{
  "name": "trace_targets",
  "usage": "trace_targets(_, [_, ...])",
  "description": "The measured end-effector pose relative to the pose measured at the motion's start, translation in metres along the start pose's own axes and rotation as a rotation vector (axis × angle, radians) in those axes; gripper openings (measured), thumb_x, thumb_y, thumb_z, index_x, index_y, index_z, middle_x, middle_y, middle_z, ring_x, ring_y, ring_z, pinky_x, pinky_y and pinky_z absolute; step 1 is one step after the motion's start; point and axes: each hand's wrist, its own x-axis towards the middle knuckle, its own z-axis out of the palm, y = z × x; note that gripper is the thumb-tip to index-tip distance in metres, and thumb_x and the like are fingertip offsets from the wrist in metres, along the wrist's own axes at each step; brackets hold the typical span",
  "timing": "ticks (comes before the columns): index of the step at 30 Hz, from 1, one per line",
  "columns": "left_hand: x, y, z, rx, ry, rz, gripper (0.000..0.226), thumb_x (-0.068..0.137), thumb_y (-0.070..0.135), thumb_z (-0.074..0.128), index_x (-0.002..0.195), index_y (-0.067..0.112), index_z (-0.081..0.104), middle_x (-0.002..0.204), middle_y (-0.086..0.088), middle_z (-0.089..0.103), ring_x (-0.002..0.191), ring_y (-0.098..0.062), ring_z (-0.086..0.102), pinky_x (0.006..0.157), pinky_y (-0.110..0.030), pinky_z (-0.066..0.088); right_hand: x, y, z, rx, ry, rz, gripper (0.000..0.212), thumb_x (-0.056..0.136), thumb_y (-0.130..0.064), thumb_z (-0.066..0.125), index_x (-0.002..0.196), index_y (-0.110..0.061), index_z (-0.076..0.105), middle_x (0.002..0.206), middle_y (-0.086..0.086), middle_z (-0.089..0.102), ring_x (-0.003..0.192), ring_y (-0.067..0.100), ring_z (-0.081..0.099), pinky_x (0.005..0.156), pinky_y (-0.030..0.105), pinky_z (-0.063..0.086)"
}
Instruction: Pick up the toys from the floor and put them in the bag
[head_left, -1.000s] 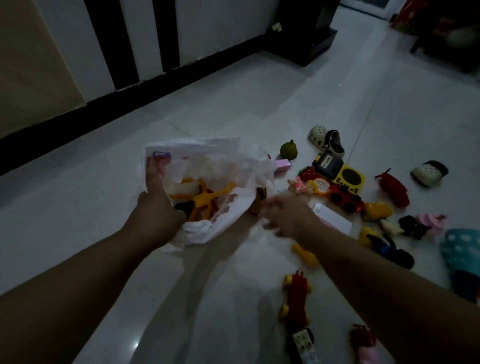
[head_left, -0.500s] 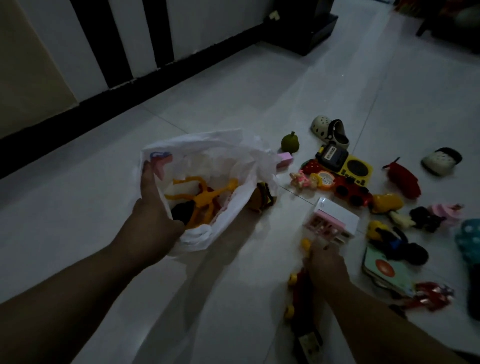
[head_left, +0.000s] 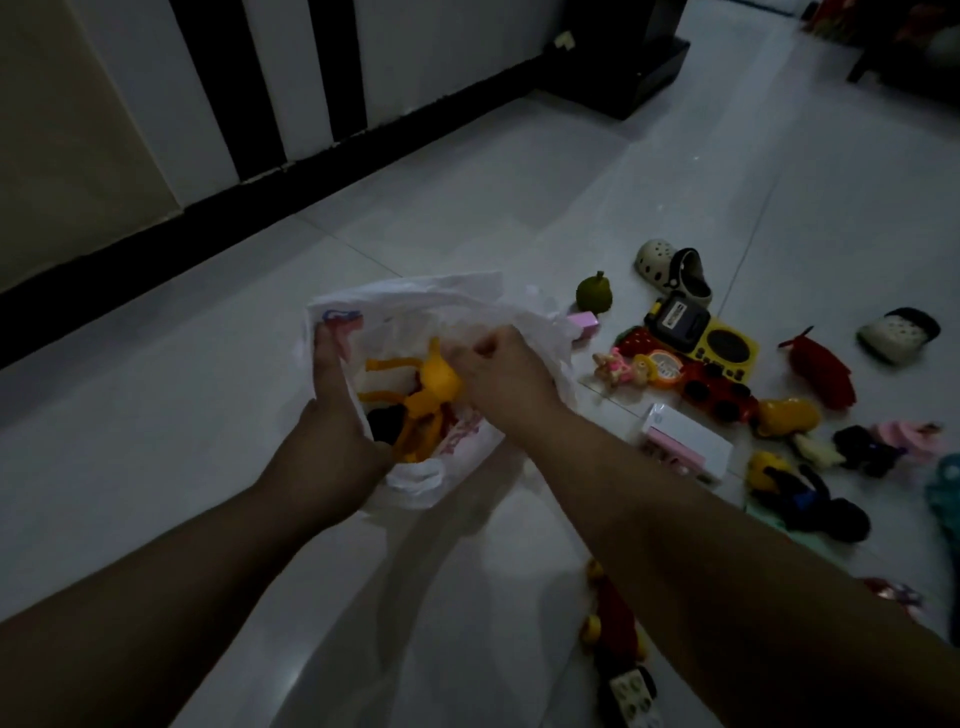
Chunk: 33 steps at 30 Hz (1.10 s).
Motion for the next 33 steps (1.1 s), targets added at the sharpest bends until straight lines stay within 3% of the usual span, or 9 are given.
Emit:
trace_targets(7, [-0.004, -0.002, -0.002, 0.058, -0.071, 0.022, 0.117, 0.08, 0.015, 0.071, 0.141, 0.047, -0.024, 0.138, -0.009, 0.048, 0.065, -0.003, 0.052, 0.049, -0.017, 0.044, -0.044, 0.072, -0.029, -0.304, 0.099, -0.05, 0.019, 0.09, -0.035, 0.058, 0.106, -0.027, 0.052, 0.092, -0.01, 0.058, 0.079, 0.006, 0.055, 0.059, 0.018, 0.042])
trace_targets(9, [-0.002, -0.003, 0.0, 0.079, -0.085, 0.039, 0.116, 0.08, 0.014, 0.071, 0.141, 0.049, -0.02, 0.146, -0.006, 0.041, 0.065, 0.0, 0.05, 0.049, -0.015, 0.044, -0.065, 0.119, -0.041, -0.512, 0.008, 0.141, 0.043, 0.088, -0.038, 0.061, 0.125, -0.025, 0.045, 0.116, 0.0, 0.058, 0.092, 0.012, 0.058, 0.069, 0.021, 0.048])
trace_targets(12, [-0.002, -0.003, 0.002, 0.094, -0.07, 0.046, 0.116, 0.079, 0.013, 0.072, 0.142, 0.051, -0.017, 0.148, -0.009, 0.039, 0.065, -0.002, 0.052, 0.047, -0.017, 0.043, -0.086, 0.18, -0.046, -0.605, -0.162, 0.472, 0.082, 0.083, -0.052, 0.062, 0.147, -0.023, 0.02, 0.142, 0.014, 0.035, 0.121, 0.028, 0.048, 0.089, 0.03, 0.045])
trace_targets(15, [-0.003, -0.005, 0.004, 0.109, -0.047, 0.055, 0.116, 0.078, 0.013, 0.072, 0.141, 0.054, -0.016, 0.147, -0.01, 0.039, 0.065, -0.008, 0.058, 0.045, -0.02, 0.044, -0.096, 0.205, -0.039, -0.454, -0.147, 0.589, 0.094, 0.078, -0.052, 0.069, 0.149, -0.024, 0.014, 0.143, 0.016, 0.027, 0.124, 0.034, 0.043, 0.089, 0.032, 0.044])
trace_targets(17, [-0.005, -0.008, 0.005, 0.117, -0.055, 0.063, 0.114, 0.078, 0.015, 0.073, 0.141, 0.054, -0.015, 0.149, -0.006, 0.036, 0.065, -0.001, 0.053, 0.046, -0.016, 0.041, -0.096, 0.21, -0.032, -0.426, -0.114, 0.601, 0.088, 0.078, -0.04, 0.072, 0.146, -0.021, 0.019, 0.14, 0.017, 0.027, 0.121, 0.036, 0.044, 0.086, 0.034, 0.045])
trace_targets(22, [-0.01, -0.013, 0.005, 0.136, -0.076, 0.055, 0.111, 0.08, 0.018, 0.071, 0.143, 0.05, -0.014, 0.152, -0.003, 0.033, 0.067, 0.002, 0.049, 0.045, -0.012, 0.039, -0.083, 0.197, -0.033, -0.347, -0.035, 0.51, 0.077, 0.074, -0.031, 0.076, 0.138, -0.02, 0.034, 0.13, 0.016, 0.044, 0.108, 0.03, 0.053, 0.081, 0.033, 0.049])
trace_targets(26, [-0.011, -0.01, 0.001, 0.109, -0.073, 0.065, 0.113, 0.079, 0.016, 0.072, 0.143, 0.049, -0.017, 0.15, -0.005, 0.035, 0.07, -0.004, 0.053, 0.049, -0.017, 0.043, -0.074, 0.141, -0.048, -0.061, 0.06, 0.345, 0.07, 0.07, -0.022, 0.08, 0.13, -0.02, 0.044, 0.115, 0.004, 0.056, 0.092, 0.016, 0.058, 0.066, 0.026, 0.05])
trace_targets(31, [-0.011, -0.008, -0.004, 0.108, -0.075, 0.046, 0.117, 0.079, 0.014, 0.072, 0.142, 0.048, -0.02, 0.134, -0.011, 0.051, 0.065, -0.009, 0.057, 0.055, -0.03, 0.054, -0.069, 0.035, -0.072, 0.405, 0.076, 0.107, 0.046, 0.077, -0.014, 0.075, 0.113, -0.023, 0.048, 0.109, -0.001, 0.061, 0.094, 0.017, 0.064, 0.062, 0.029, 0.055])
trace_targets(33, [-0.012, -0.009, -0.006, 0.105, -0.084, 0.044, 0.116, 0.079, 0.014, 0.071, 0.142, 0.047, -0.02, 0.128, -0.012, 0.055, 0.065, -0.009, 0.057, 0.058, -0.033, 0.056, -0.066, 0.001, -0.079, 0.563, 0.086, 0.06, 0.048, 0.079, -0.017, 0.073, 0.12, -0.019, 0.048, 0.114, 0.003, 0.062, 0.096, 0.021, 0.066, 0.058, 0.03, 0.058])
